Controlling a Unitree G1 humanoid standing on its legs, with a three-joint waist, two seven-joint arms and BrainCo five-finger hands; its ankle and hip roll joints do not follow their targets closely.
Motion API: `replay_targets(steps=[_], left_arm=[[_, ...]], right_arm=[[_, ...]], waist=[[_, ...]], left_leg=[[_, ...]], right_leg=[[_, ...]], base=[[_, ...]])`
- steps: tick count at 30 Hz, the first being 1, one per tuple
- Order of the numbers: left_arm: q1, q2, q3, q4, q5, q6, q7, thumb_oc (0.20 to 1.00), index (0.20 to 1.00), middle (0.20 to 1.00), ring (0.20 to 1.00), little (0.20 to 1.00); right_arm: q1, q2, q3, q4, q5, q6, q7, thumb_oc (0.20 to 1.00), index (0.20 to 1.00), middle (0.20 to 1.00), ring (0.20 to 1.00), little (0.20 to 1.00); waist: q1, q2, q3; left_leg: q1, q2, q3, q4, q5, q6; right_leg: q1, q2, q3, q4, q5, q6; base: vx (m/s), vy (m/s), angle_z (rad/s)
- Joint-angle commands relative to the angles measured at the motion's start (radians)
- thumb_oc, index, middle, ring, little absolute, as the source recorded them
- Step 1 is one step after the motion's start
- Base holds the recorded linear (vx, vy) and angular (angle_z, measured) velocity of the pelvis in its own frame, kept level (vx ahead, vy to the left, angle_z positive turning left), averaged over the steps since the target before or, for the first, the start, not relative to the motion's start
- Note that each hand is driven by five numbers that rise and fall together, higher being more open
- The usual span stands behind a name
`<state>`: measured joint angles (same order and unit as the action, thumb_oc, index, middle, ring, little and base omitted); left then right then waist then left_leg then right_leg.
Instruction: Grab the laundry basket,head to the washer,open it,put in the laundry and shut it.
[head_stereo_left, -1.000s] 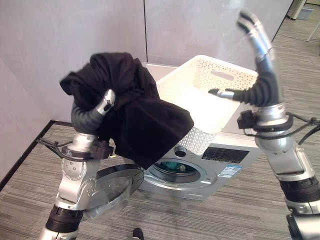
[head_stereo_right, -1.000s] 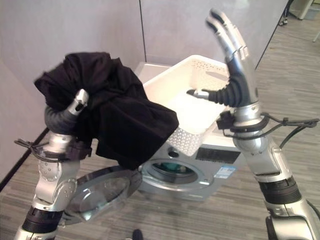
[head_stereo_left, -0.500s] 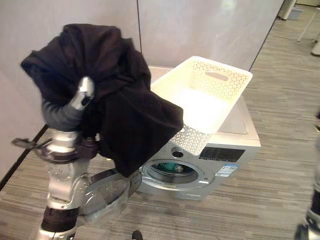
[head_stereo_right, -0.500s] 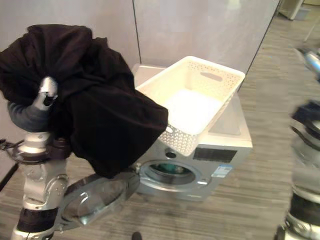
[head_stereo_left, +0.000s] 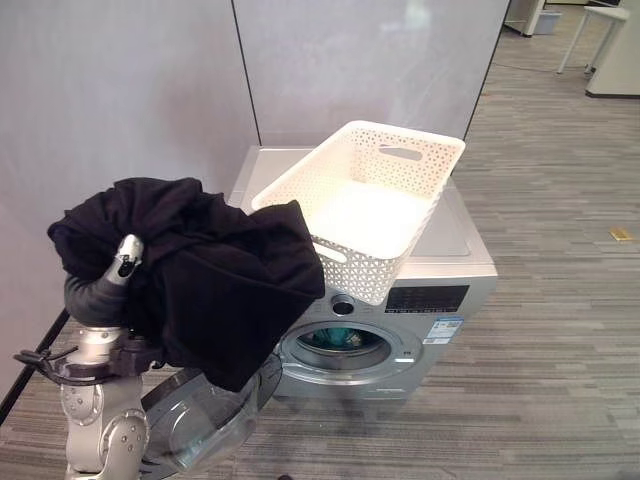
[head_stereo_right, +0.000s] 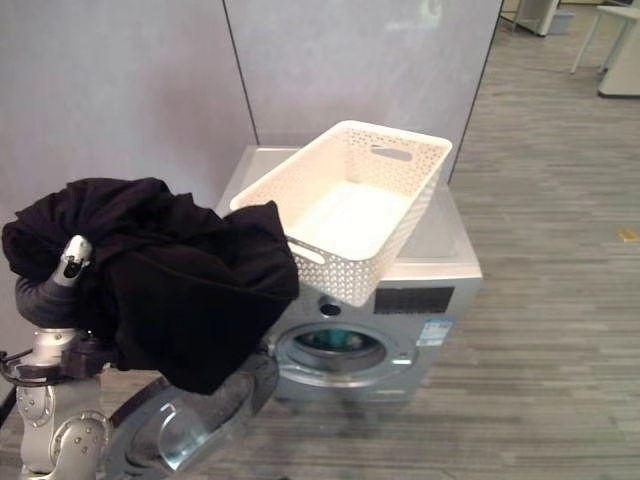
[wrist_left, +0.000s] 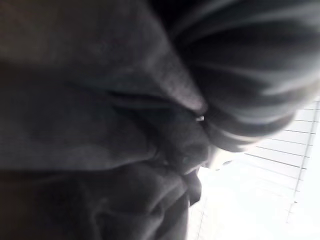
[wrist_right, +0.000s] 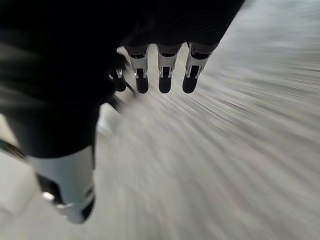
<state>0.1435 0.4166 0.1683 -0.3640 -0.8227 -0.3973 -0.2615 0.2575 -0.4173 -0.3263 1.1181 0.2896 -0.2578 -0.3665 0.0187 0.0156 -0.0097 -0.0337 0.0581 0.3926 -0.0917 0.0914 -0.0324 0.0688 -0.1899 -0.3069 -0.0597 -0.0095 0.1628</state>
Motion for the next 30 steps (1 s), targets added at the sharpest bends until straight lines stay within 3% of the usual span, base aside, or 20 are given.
replay_targets(steps=[1,4,7,16,18,20,22,23,26,27,28,29,30], left_arm=[[-0.051,0.08,-0.018,-0.079,-0.126,0.002,-0.061,0.2,0.2,0.2,0.2,0.2],[-0.048,0.105,-0.039,-0.074,-0.15,0.011,-0.071,0.2,0.2,0.2,0.2,0.2],[-0.034,0.205,-0.043,-0.091,-0.15,0.002,-0.079,0.2,0.2,0.2,0.2,0.2],[0.026,0.288,0.009,-0.118,-0.202,0.014,-0.119,0.2,0.2,0.2,0.2,0.2],[0.093,0.29,-0.039,-0.068,-0.272,0.065,-0.164,0.2,0.2,0.2,0.2,0.2],[0.108,0.291,-0.063,-0.045,-0.28,0.079,-0.175,0.2,0.2,0.2,0.2,0.2],[0.139,0.302,-0.11,-0.016,-0.291,0.104,-0.187,0.2,0.2,0.2,0.2,0.2],[0.169,0.314,-0.162,0.015,-0.31,0.127,-0.198,0.2,0.2,0.2,0.2,0.2],[0.157,0.317,-0.202,0.05,-0.322,0.137,-0.205,0.2,0.2,0.2,0.2,0.2],[0.151,0.288,-0.264,0.092,-0.324,0.152,-0.22,0.2,0.2,0.2,0.2,0.2],[0.147,0.284,-0.266,0.096,-0.323,0.152,-0.221,0.2,0.2,0.2,0.2,0.2],[0.164,0.266,-0.289,0.117,-0.321,0.164,-0.221,0.2,0.2,0.2,0.2,0.2],[0.16,0.261,-0.292,0.12,-0.32,0.163,-0.223,0.2,0.2,0.2,0.2,0.2]], right_arm=[[-0.115,0.078,0.195,0.017,-0.03,0.01,0.21,1.0,1.0,1.0,1.0,1.0],[-0.097,0.099,0.285,-0.032,-0.097,0.019,0.252,1.0,1.0,1.0,1.0,1.0],[-0.09,0.079,0.385,-0.131,-0.227,0.024,0.267,1.0,1.0,1.0,1.0,1.0],[-0.089,0.076,0.431,-0.049,-0.306,0.04,0.269,1.0,1.0,1.0,1.0,1.0],[-0.122,0.057,0.459,-0.072,-0.331,0.044,0.281,1.0,1.0,1.0,1.0,1.0],[-0.131,0.044,0.463,-0.083,-0.339,0.044,0.28,1.0,1.0,1.0,1.0,1.0],[-0.154,0.011,0.482,-0.114,-0.366,0.043,0.285,1.0,1.0,1.0,1.0,1.0],[-0.179,-0.032,0.501,-0.158,-0.397,0.04,0.283,1.0,1.0,1.0,1.0,1.0],[-0.194,-0.05,0.505,-0.181,-0.397,0.038,0.279,1.0,1.0,1.0,1.0,1.0],[-0.219,-0.102,0.508,-0.235,-0.407,0.033,0.27,1.0,1.0,1.0,1.0,1.0],[-0.219,-0.105,0.507,-0.237,-0.408,0.034,0.27,1.0,1.0,1.0,1.0,1.0],[-0.234,-0.14,0.507,-0.265,-0.437,0.032,0.258,1.0,1.0,1.0,1.0,1.0],[-0.232,-0.144,0.505,-0.267,-0.439,0.034,0.257,1.0,1.0,1.0,1.0,1.0]], waist=[[0.036,-0.035,0.082],[0.04,-0.042,0.115],[0.041,-0.039,0.167],[0.066,-0.038,0.137],[0.078,-0.036,0.14],[0.081,-0.035,0.147],[0.087,-0.029,0.168],[0.076,-0.012,0.212],[0.067,-0.003,0.23],[0.061,0.003,0.28],[0.059,0.006,0.282],[0.077,0.002,0.312],[0.075,0.01,0.316]], left_leg=[[0.069,-0.031,-0.038,0.022,-0.051,-0.021],[0.031,-0.025,-0.038,0.079,-0.066,-0.018],[-0.042,-0.008,-0.035,0.152,-0.085,-0.013],[-0.013,-0.031,-0.05,0.124,-0.088,-0.009],[-0.007,-0.043,-0.06,0.134,-0.101,0.0],[-0.009,-0.046,-0.063,0.141,-0.108,0.006],[-0.01,-0.057,-0.061,0.156,-0.126,0.028],[-0.011,-0.057,-0.072,0.183,-0.139,0.044],[-0.021,-0.052,-0.085,0.205,-0.142,0.047],[-0.04,-0.035,-0.085,0.258,-0.184,0.041],[-0.043,-0.034,-0.087,0.268,-0.192,0.039],[-0.056,-0.002,-0.068,0.308,-0.206,0.024],[-0.059,0.003,-0.073,0.328,-0.223,0.021]], right_leg=[[-0.015,-0.001,-0.022,0.038,0.081,-0.006],[-0.041,-0.007,-0.024,0.093,0.063,-0.015],[-0.145,-0.035,-0.019,0.231,0.04,-0.015],[-0.092,-0.046,-0.055,0.188,0.06,0.002],[-0.081,-0.052,-0.062,0.2,0.051,0.0],[-0.09,-0.059,-0.057,0.225,0.051,0.0],[-0.14,-0.091,-0.036,0.336,0.095,0.017],[-0.22,-0.097,0.022,0.472,0.156,0.036],[-0.265,-0.069,0.07,0.529,0.149,0.033],[-0.345,-0.096,0.087,0.507,0.101,0.016],[-0.346,-0.097,0.087,0.514,0.093,0.016],[-0.37,-0.195,0.039,0.456,0.116,0.016],[-0.365,-0.194,0.037,0.463,0.109,0.02]], base=[[-0.06,-0.003,-0.01],[-0.11,-0.017,-0.01],[-0.15,0.034,0.08],[0.04,0.013,0.1],[0.02,0.057,0.26],[-0.01,0.044,0.16],[-0.06,0.117,0.05],[-0.08,0.125,0.01],[-0.04,0.02,0.06],[0.02,-0.034,0.13],[0.0,-0.161,0.01],[0.0,-0.123,0.09],[-0.01,-0.121,0.17]])
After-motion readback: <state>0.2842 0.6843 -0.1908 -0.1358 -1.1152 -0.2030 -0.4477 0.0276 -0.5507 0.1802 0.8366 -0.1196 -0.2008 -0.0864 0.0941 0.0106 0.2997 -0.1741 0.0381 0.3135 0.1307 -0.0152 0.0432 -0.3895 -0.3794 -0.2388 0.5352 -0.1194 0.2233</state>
